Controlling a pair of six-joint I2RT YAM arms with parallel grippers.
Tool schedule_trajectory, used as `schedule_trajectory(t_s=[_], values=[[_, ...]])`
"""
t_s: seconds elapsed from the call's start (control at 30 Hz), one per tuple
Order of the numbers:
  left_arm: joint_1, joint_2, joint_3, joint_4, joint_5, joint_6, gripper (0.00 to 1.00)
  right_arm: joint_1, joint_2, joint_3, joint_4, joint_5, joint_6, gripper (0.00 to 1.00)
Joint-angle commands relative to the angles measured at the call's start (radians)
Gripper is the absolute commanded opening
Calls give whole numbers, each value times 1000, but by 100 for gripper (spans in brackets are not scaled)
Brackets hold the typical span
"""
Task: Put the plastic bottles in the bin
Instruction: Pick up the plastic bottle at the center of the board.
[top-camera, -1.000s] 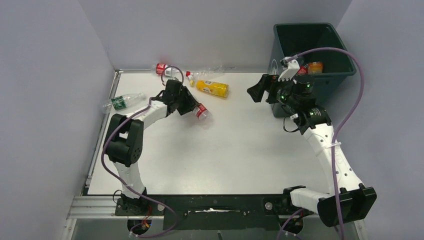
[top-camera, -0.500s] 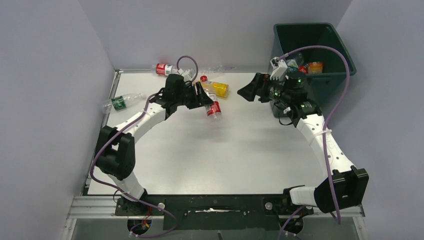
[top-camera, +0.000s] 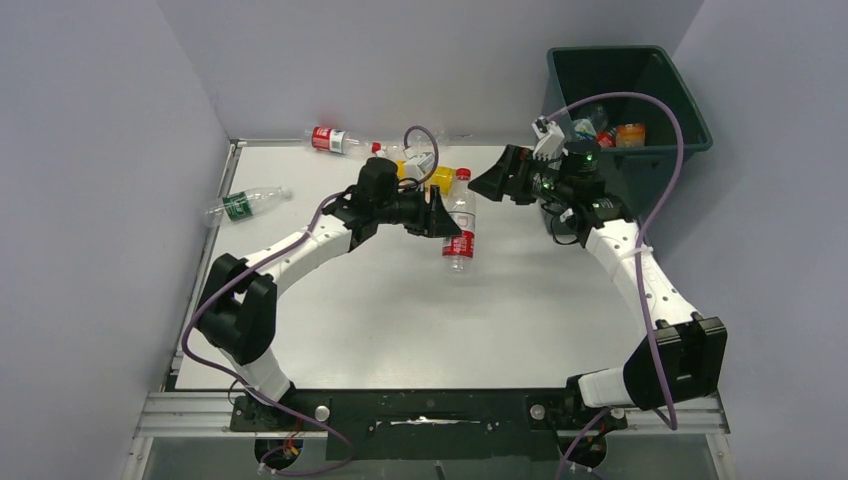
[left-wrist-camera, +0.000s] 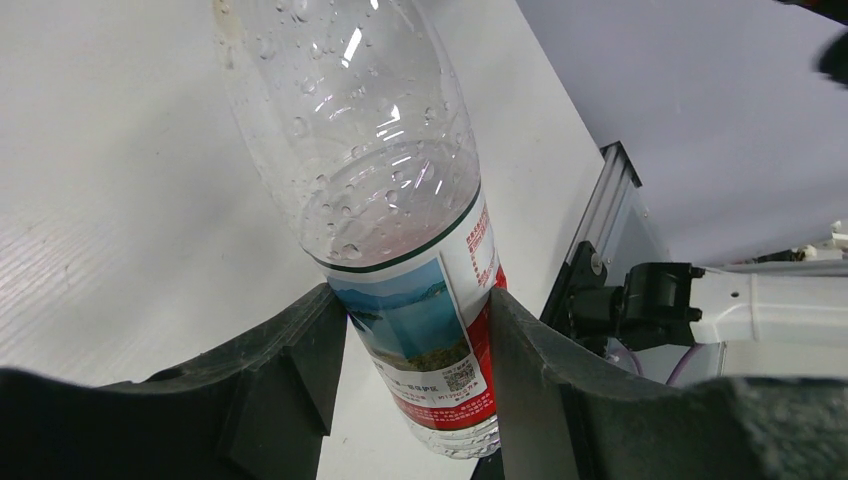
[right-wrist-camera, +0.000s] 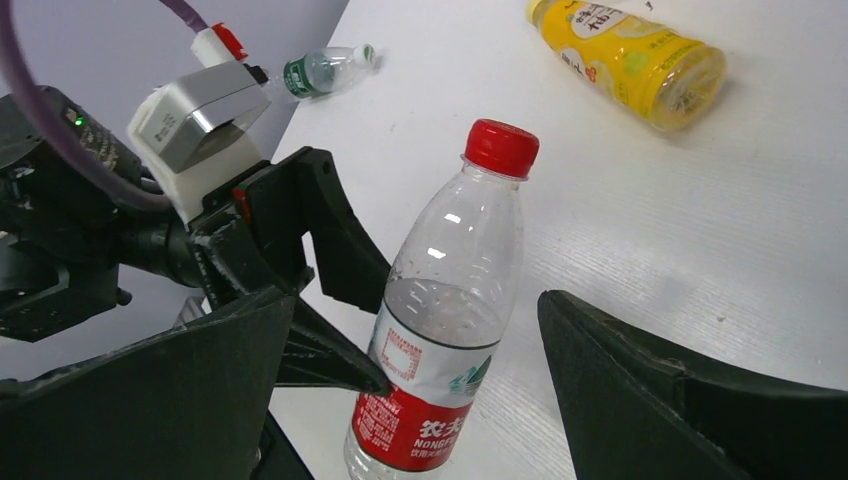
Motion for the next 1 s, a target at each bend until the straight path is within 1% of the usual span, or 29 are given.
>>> schedule_trajectory(t_s=[0.0,0.23,0.47,0.57,0.7,0.83,0.9,0.97], values=[[-11,-64,21,106,69,44,45,14,26,46,19,-14,7,100],[-21,-85,-4,178,97,23,46,35,53,57,-31,13,-14,100],[-35,-77,0,201,107,19,46,54,72,62,-19,-25,-10,99],[-40,-75,5,204,112,18,46,55,74,56,-10,-32,-9,92],[-40,-76,6,200,107,22,47,57,85,58,-9,-50,-9,73],[-41,-71,14,184,101,28,48,59,87,61,-5,-52,-8,61],[-41,-73,16,181,99,30,51,60,87,65,-6,-50,-9,58],[-41,-78,14,177,96,36,59,60,85,70,-10,-44,-10,57]])
